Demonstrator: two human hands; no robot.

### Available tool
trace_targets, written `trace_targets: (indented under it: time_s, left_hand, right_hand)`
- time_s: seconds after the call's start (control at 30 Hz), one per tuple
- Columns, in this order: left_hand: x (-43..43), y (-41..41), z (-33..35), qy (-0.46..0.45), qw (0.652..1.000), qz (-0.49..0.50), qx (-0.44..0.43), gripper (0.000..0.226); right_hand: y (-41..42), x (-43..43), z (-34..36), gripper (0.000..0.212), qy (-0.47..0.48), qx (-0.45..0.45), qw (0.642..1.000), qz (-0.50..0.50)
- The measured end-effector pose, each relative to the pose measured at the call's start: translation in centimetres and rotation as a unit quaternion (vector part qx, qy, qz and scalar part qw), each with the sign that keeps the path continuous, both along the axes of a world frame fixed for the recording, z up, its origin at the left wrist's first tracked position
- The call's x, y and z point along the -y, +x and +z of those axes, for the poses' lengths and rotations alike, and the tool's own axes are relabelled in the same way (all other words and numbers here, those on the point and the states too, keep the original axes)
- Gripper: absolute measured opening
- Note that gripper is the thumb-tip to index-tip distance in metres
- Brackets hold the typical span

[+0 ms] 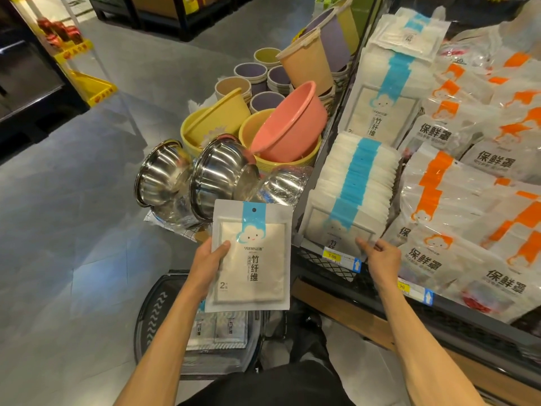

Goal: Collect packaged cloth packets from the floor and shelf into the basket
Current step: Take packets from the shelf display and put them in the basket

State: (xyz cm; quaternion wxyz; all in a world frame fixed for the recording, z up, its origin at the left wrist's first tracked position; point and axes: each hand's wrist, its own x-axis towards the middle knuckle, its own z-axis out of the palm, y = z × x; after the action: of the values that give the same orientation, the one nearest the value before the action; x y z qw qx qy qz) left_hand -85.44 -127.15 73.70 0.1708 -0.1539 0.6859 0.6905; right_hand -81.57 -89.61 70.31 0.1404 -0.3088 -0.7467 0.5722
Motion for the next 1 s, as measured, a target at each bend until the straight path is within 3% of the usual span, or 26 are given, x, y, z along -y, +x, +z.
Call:
trace_targets:
  time_s: [0.23,0.5,0.77,1.0]
  left_hand:
    - [-0.7,-0.6,-0.3,0.014,1.0,-0.007,0.007,0.024]
    - [-1.4,-0.7,-0.2,0.021,1.0,-0.013,0.002,0.022]
    - [-1.7,-0.8,-0.3,0.026,1.0,-0.013,0.004,0.023]
    - [-1.9,-0.5,-0.4,0.032,0.999,-0.03,-0.001,0.022]
  right_hand:
    - [-0.5,-1.7,-0.9,0.03,0.059,0.099,0.992,0.041]
    - [-1.1,-1.7,-0.7,0.044,0.068,0.104,0.992,0.022]
    - [-0.8,-1.4,0.6,0.028,0.08,0.129,0.988,0.042]
    - [-1.2,-0.4,1.3,0.036,0.151,0.171,0.973,0.02]
